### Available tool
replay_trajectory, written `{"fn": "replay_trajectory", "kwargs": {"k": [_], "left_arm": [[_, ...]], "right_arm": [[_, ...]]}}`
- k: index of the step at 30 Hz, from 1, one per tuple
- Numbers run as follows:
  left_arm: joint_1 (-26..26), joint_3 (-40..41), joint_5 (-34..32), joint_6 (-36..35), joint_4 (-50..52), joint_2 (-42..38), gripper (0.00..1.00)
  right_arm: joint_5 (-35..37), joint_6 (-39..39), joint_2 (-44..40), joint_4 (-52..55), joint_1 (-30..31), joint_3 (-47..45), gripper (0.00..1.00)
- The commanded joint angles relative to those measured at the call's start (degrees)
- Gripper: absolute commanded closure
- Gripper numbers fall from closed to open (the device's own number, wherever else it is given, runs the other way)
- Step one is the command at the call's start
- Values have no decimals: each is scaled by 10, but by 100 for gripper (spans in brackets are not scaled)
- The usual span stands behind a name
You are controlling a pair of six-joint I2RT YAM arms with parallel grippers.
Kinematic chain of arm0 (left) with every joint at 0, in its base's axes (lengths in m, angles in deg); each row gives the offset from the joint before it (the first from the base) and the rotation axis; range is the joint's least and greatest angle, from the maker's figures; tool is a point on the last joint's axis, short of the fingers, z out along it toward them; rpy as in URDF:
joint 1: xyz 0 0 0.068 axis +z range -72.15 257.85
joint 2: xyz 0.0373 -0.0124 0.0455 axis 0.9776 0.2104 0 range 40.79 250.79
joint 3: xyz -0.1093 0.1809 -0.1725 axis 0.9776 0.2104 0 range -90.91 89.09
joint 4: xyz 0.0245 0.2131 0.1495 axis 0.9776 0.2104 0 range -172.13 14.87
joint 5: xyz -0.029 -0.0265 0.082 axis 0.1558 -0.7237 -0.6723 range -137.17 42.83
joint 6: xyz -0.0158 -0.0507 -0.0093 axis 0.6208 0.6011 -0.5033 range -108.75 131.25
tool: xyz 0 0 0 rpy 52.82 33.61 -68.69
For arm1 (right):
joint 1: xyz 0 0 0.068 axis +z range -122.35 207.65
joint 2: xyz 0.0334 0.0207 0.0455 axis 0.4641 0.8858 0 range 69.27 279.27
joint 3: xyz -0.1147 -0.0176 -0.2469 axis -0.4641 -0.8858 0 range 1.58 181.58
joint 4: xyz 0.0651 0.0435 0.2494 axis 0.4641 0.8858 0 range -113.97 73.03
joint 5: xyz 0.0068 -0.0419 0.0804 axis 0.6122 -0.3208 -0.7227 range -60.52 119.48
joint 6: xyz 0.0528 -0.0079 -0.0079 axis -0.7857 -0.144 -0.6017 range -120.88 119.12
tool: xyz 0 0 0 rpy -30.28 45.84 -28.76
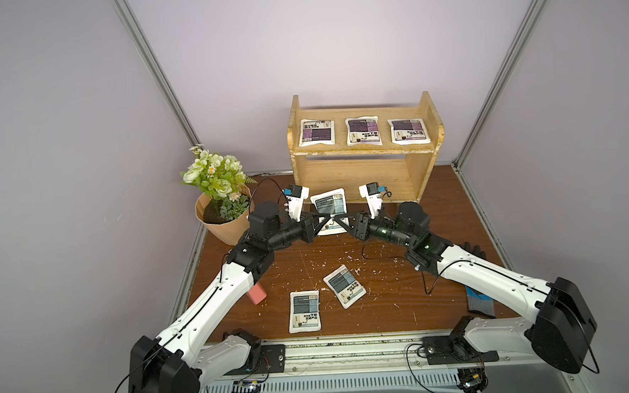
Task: Place the bagged coffee beans on the shelf by color
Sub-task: Pick up the bagged coffee beans at the center of the board.
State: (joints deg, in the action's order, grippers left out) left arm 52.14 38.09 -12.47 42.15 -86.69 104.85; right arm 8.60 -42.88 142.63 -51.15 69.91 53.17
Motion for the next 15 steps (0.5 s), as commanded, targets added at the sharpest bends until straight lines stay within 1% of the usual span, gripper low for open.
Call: {"fn": "replay_trajectory", "kwargs": {"k": [1, 5, 7, 11, 12, 14, 15], "left_arm": [[8, 2, 2, 15, -38, 5, 99], [9, 0, -7, 16, -36, 7, 99], [10, -2, -20, 16, -36, 8, 99], [11, 2, -46, 7, -34, 11, 89], [11, 2, -54, 5, -32, 11, 84], [13, 6, -74, 2, -28, 10, 60], [13, 9, -89, 0, -24, 8, 52]], "right_arm": [[-25, -1, 5, -38, 5, 11, 72], [-30, -2, 14, -47, 4, 15, 90], [-28, -7, 18, -55, 4, 11, 93], [-13, -25, 22, -88, -3, -6, 96], [-10, -33, 24, -99, -8, -11, 97], [2, -56, 28, -125, -21, -20, 99], [6, -69, 31, -136, -27, -22, 100]]}}
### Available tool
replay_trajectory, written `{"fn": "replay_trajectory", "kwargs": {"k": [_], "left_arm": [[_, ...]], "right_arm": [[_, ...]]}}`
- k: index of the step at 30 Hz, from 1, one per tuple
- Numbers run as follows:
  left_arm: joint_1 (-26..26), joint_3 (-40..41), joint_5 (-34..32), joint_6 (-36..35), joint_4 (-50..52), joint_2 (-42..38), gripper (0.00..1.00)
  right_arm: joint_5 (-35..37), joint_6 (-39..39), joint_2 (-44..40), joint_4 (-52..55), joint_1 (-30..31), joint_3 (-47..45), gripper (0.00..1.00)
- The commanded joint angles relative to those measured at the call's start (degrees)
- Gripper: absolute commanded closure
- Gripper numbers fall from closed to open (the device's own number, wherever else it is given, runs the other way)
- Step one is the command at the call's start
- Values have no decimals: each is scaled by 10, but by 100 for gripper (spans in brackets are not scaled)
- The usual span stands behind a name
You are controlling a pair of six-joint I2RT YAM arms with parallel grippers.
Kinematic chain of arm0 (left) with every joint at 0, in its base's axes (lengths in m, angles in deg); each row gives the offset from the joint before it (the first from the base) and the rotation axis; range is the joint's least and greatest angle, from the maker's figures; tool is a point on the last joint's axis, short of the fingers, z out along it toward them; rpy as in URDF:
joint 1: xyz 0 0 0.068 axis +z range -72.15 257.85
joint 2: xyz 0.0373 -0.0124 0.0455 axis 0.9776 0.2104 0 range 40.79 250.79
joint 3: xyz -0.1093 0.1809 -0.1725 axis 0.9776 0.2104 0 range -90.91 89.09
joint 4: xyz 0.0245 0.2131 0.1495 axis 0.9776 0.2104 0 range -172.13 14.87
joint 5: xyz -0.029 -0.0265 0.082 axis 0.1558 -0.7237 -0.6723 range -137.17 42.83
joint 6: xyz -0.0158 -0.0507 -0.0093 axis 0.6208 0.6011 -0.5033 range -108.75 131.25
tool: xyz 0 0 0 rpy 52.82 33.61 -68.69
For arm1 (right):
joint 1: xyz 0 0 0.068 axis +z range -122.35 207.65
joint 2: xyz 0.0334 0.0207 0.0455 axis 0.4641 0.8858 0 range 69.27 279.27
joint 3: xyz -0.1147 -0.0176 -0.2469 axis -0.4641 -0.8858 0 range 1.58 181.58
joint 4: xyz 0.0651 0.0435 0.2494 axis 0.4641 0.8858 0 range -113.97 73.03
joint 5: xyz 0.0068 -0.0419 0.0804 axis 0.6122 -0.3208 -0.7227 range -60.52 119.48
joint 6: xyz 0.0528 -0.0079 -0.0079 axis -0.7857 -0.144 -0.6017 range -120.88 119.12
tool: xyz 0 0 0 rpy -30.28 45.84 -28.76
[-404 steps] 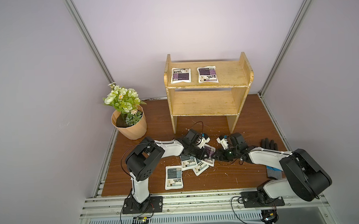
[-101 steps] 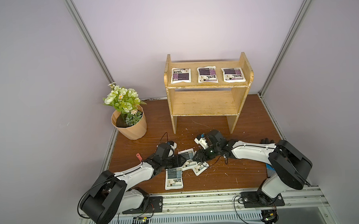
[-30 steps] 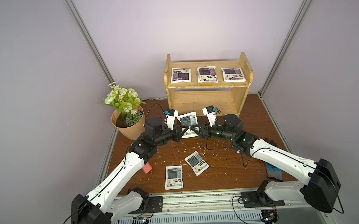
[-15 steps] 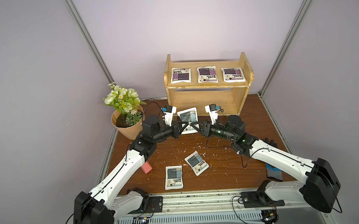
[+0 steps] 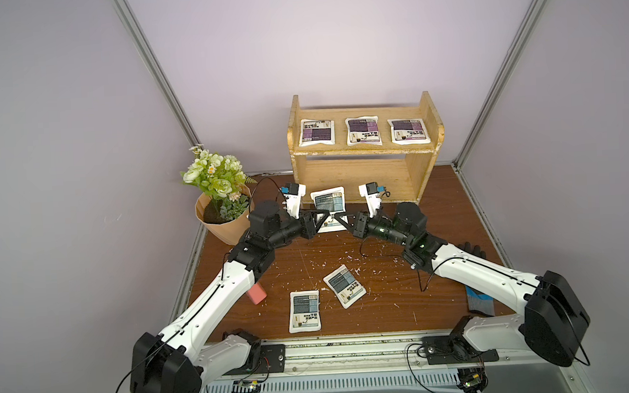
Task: Place the bagged coffee beans on the shelf by color
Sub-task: Pick up the bagged coffee beans at the center of the board, then place the bagged coffee beans on the shelf.
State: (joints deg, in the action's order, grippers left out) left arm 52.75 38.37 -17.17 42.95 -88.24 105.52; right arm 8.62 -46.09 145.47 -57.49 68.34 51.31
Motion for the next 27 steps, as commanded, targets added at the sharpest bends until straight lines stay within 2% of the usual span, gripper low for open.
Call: {"fn": "replay_trajectory", "kwargs": {"k": [1, 2, 5, 8, 13, 18, 27], "left_arm": [[8, 10, -60, -11, -4, -3, 46], [8, 14, -84, -14, 3, -9, 42], [8, 31, -152, -20, 12, -32, 42], [9, 45, -181, -18, 13, -47, 44], [9, 54, -202, -22, 36, -55, 44], [14, 56, -236, -25, 59, -58, 44], [30, 57, -224, -15, 56, -67, 44]], "right_arm": [[5, -49, 9, -88, -20, -4, 100], [3, -59, 18, -103, -27, -1, 100], [3, -64, 40, -110, -37, 23, 100], [16, -63, 64, -98, -46, 53, 100], [23, -52, 122, -64, -56, 128, 100], [43, -24, 186, 42, -55, 234, 100], [72, 22, 291, 178, -52, 393, 100]]}}
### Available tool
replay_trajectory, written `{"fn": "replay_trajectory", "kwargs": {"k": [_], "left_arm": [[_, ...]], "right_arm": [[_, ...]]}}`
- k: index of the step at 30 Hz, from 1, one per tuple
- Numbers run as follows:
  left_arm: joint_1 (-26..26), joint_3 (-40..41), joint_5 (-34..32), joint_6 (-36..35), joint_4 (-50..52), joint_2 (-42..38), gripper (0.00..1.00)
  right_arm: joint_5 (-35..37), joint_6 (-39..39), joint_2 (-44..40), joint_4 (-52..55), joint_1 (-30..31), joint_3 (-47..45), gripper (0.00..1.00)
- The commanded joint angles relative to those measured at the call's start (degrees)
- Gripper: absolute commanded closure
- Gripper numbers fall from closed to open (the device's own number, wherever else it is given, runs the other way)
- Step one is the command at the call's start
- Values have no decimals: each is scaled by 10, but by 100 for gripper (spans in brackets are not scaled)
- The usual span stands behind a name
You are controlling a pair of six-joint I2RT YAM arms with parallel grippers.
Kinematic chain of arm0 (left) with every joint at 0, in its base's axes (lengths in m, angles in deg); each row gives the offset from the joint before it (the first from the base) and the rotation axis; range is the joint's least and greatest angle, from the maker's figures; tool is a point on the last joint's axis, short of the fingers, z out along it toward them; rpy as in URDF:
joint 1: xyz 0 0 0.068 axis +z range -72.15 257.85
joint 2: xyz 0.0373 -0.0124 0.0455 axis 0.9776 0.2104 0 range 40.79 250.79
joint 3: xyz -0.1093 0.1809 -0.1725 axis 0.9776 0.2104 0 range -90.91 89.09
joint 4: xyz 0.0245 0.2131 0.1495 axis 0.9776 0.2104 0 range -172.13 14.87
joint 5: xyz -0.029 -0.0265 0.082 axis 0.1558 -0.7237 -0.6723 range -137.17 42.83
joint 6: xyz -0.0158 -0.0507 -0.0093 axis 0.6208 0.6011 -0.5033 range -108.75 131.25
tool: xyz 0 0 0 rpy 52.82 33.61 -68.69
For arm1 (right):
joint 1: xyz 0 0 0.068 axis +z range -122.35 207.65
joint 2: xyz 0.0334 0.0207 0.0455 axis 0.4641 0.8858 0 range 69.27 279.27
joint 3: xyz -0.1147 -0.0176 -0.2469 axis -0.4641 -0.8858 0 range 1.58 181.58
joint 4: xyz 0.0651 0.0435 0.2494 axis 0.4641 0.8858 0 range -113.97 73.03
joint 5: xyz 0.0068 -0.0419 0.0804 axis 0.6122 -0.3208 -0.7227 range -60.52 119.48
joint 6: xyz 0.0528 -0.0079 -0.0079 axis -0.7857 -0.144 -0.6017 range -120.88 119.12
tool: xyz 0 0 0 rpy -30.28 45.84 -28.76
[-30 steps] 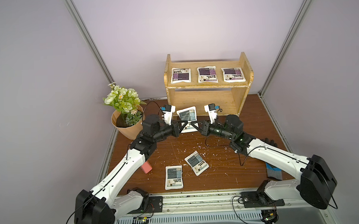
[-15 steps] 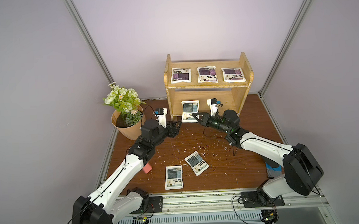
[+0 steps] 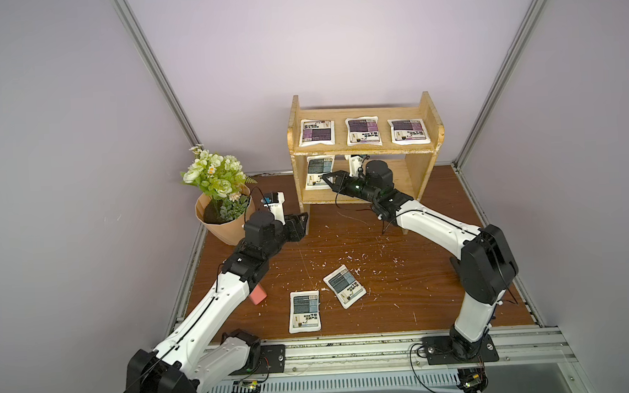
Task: Place the bagged coffee beans on the shelf by color
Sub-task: Place the bagged coffee beans on the shelf.
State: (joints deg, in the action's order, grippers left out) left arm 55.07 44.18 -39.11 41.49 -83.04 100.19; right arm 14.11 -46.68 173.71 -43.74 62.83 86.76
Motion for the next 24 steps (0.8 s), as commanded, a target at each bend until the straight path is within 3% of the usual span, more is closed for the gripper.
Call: {"fn": "replay_trajectory", "kwargs": {"k": [1, 9, 16, 24], "left_arm": [[7, 1, -4, -1, 4, -15, 44], [10, 7, -6, 4, 9, -21, 44], [12, 12, 1, 9, 1, -23, 44], [13, 20, 11, 17, -10, -23, 44]], "right_arm": [[18, 30, 19, 45, 4, 49, 100], [32, 77, 81, 137, 17, 154, 95], [86, 135, 94, 214, 37, 214, 56], [139, 165, 75, 248, 50, 208, 41]]}}
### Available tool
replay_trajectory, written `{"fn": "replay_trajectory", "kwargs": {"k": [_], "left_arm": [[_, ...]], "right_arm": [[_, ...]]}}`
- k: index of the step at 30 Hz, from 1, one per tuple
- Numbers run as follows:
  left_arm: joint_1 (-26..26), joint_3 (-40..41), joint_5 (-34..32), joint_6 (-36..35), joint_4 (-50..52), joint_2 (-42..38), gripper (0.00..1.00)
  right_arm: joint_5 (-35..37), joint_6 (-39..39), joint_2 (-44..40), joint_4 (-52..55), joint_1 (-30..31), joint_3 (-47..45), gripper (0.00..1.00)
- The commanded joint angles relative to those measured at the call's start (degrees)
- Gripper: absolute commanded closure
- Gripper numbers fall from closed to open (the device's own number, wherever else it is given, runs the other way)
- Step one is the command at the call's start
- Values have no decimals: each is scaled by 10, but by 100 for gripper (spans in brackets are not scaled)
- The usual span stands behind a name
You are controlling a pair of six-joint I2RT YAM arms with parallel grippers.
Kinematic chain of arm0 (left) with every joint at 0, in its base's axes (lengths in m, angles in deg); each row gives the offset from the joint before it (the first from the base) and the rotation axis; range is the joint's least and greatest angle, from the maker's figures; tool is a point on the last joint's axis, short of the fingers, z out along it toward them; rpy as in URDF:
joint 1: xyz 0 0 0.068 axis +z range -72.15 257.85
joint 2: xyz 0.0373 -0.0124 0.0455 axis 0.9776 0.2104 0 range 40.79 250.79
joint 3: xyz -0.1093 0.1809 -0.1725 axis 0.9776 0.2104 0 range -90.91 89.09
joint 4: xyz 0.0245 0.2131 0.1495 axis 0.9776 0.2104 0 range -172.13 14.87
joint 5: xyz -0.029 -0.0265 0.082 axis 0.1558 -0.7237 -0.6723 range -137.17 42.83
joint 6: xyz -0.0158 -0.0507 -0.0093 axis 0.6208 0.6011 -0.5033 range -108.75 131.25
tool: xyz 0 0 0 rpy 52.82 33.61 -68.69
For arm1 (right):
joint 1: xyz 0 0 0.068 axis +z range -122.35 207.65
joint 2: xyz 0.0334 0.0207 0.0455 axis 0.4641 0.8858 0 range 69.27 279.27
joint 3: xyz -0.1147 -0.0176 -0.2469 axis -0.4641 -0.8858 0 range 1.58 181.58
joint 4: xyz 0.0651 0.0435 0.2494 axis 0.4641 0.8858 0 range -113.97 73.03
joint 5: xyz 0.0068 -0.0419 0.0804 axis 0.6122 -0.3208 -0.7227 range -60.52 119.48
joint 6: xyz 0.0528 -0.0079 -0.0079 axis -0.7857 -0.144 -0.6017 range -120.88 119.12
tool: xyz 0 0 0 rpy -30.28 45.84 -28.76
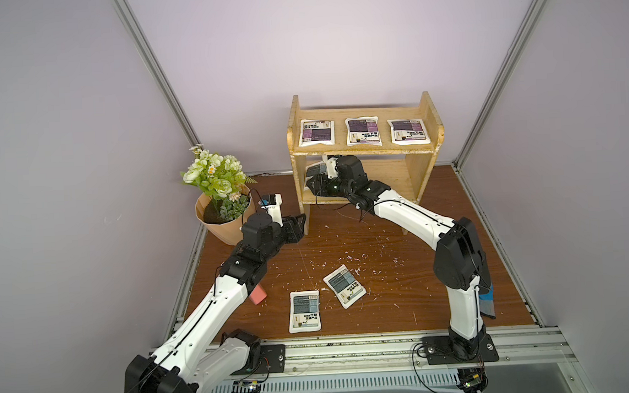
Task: Place the bagged coffee beans on the shelf by color
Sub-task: Place the bagged coffee beans on the shelf, then pick up the bagged coffee beans at the center of the board.
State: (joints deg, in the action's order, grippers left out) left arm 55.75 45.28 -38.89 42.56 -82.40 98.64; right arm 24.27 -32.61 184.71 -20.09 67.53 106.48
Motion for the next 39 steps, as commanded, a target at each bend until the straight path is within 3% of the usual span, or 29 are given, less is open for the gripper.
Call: {"fn": "replay_trajectory", "kwargs": {"k": [1, 10, 18, 25, 30, 39], "left_arm": [[7, 9, 10, 8, -17, -7, 44], [7, 17, 17, 16, -27, -8, 44], [7, 27, 34, 8, -26, 6, 44], [7, 56, 115, -17, 8, 50, 43], [1, 18, 151, -86, 105, 138, 43], [-74, -42, 167, -142, 213, 245, 40]], "right_arm": [[47, 27, -41, 13, 5, 6, 40], [134, 39, -107, 72, 12, -44, 29], [169, 26, -255, 34, 22, -214, 30], [30, 62, -399, 87, 31, -353, 35], [-61, 36, -418, 96, 46, -477, 36], [-31, 32, -350, 62, 88, -595, 32]]}}
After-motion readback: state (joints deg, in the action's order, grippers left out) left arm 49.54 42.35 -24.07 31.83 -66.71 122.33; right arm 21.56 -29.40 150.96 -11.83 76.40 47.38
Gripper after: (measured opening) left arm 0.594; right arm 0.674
